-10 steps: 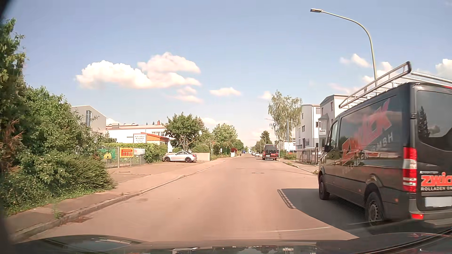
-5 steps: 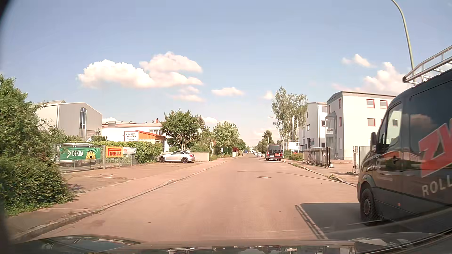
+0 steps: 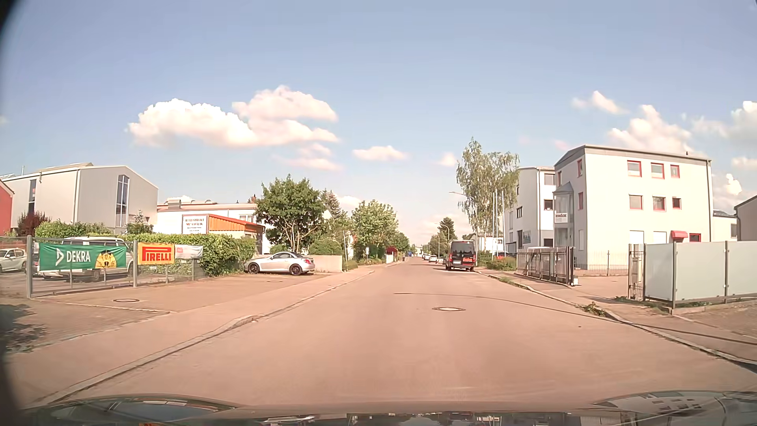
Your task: Follow the waypoints while adhering to traffic rules and regulations
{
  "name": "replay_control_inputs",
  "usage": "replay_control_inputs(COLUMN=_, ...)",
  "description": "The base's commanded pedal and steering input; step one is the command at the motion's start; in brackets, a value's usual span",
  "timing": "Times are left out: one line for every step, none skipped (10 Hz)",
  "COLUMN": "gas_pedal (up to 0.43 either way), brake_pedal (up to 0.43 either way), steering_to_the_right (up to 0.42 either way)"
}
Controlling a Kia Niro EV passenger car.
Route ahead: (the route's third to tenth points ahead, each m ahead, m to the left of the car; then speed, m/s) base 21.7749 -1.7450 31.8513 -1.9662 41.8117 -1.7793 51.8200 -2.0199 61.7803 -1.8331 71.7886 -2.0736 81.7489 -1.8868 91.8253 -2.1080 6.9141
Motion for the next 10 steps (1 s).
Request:
replay_control_inputs(gas_pedal=0.24, brake_pedal=0.018, steering_to_the_right=0.018)
replay_control_inputs(gas_pedal=0.24, brake_pedal=0.012, steering_to_the_right=0.019)
replay_control_inputs(gas_pedal=0.24, brake_pedal=0.018, steering_to_the_right=0.022)
replay_control_inputs(gas_pedal=0.24, brake_pedal=0.018, steering_to_the_right=0.024)
replay_control_inputs(gas_pedal=0.24, brake_pedal=0.012, steering_to_the_right=0.025)
replay_control_inputs(gas_pedal=0.24, brake_pedal=0.018, steering_to_the_right=0.024)
replay_control_inputs(gas_pedal=0.22, brake_pedal=0.012, steering_to_the_right=0.024)
replay_control_inputs(gas_pedal=0.209, brake_pedal=0.012, steering_to_the_right=0.024)
replay_control_inputs(gas_pedal=0.209, brake_pedal=0.018, steering_to_the_right=0.023)
replay_control_inputs(gas_pedal=0.209, brake_pedal=0.012, steering_to_the_right=0.023)
